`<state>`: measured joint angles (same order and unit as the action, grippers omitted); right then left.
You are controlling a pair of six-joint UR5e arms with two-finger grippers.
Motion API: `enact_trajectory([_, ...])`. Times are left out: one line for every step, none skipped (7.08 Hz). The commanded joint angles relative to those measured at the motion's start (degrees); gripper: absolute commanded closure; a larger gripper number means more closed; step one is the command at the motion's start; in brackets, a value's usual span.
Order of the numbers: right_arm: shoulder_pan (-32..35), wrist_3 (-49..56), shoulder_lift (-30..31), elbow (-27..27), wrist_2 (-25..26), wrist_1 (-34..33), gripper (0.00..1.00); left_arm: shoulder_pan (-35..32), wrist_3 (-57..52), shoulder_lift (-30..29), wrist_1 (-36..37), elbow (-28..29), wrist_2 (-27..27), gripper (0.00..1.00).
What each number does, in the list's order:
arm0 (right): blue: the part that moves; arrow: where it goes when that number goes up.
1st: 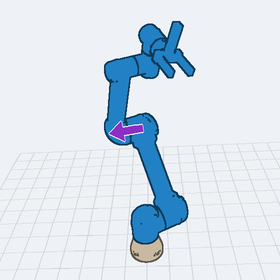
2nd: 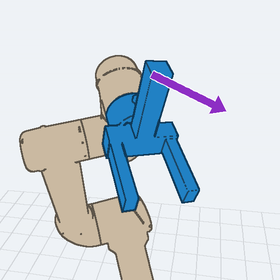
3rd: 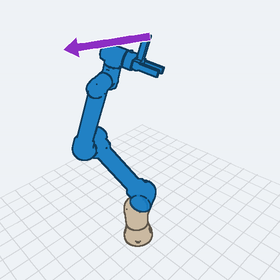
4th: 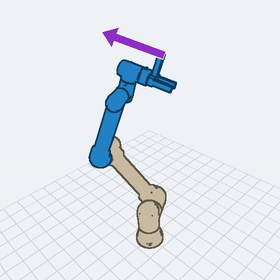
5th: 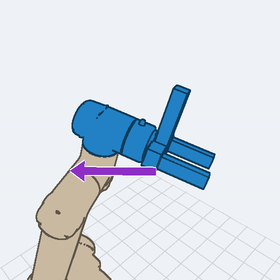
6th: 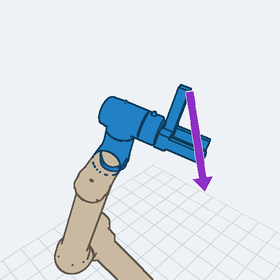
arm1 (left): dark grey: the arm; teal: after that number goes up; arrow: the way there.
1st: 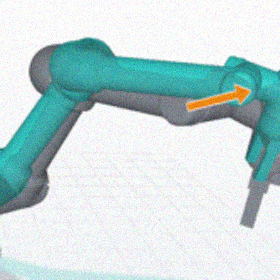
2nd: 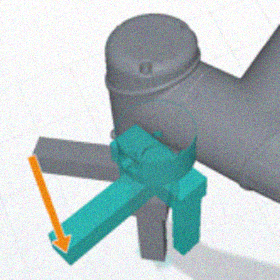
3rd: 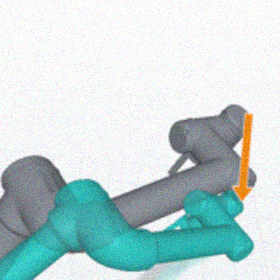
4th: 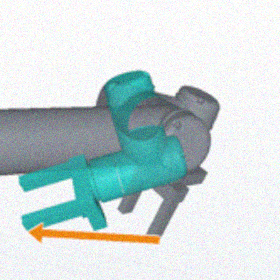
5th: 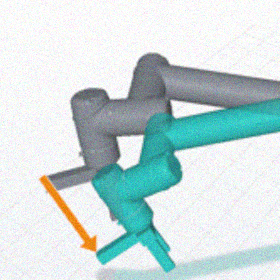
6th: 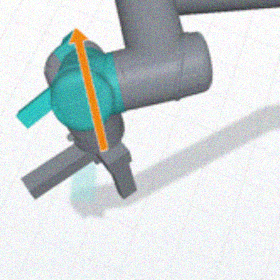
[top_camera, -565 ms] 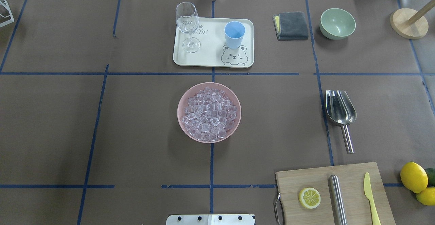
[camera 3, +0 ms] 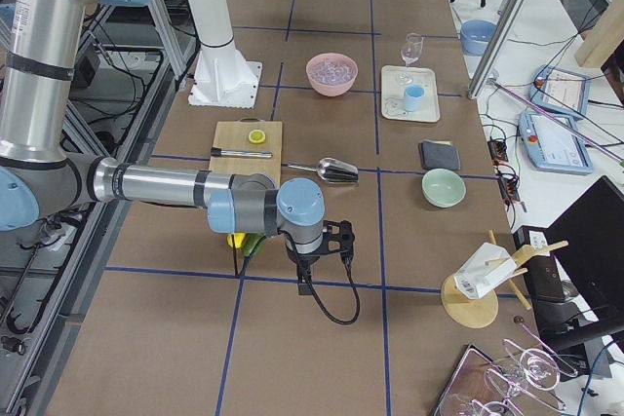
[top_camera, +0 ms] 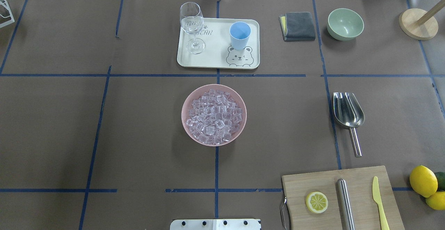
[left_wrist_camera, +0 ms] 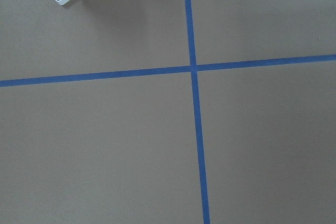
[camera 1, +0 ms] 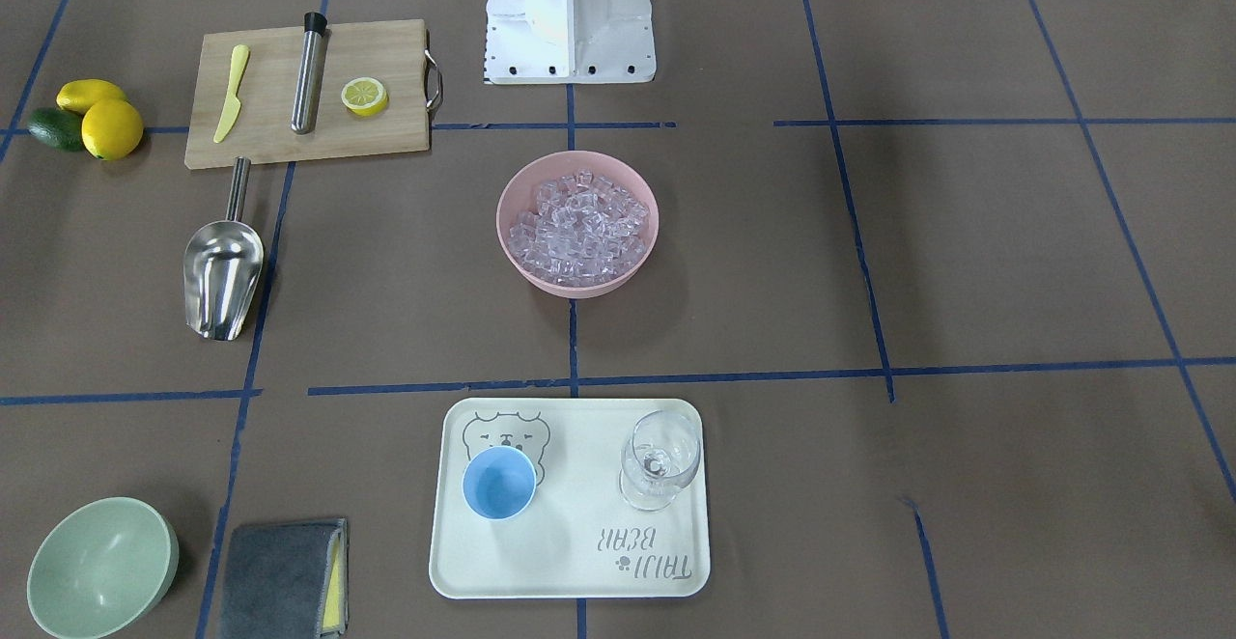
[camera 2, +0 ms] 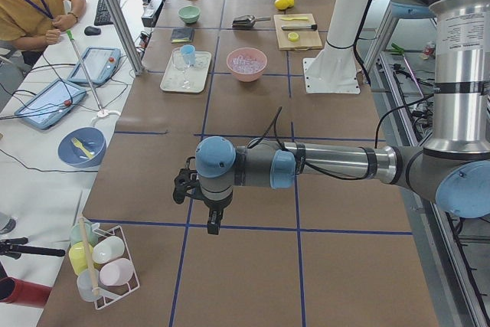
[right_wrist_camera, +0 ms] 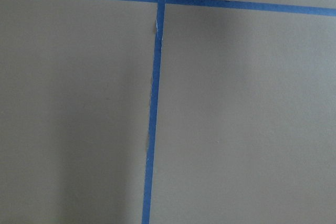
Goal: Put ice in cup with scoop
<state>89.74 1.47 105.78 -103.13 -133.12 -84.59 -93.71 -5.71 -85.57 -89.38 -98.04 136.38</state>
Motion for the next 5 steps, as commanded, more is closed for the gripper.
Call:
enact_trajectory([-0.1,-0.9,-0.9,-0.1,-0.1,0.0,0.00,0.0,0.0,-1.0,-0.1,-0.2,-0.1,0.00])
enact_trajectory([-0.1,-0.9,-2.3,-0.1,-0.3,0.0,0.00,0.1,0.1,-2.2,0.0,0.0,-0.1,0.00])
enact_trajectory([-0.1,-0.9,-2.3,-0.1,-0.9,-0.1,0.00,0.4,0.3,-4.1,0.0,0.0,-0.1,0.00])
enact_trajectory([-0.1,-0.7,-2.4,-0.2,-1.3,0.0,0.00,1.4,0.6,-6.4,0.3,0.0,-0.1,0.00])
enact_trajectory([-0.1,-0.9,-2.4,0.0,-1.3,2.7,0.00,1.6,0.6,-8.0,0.1,-0.1,0.1,0.00])
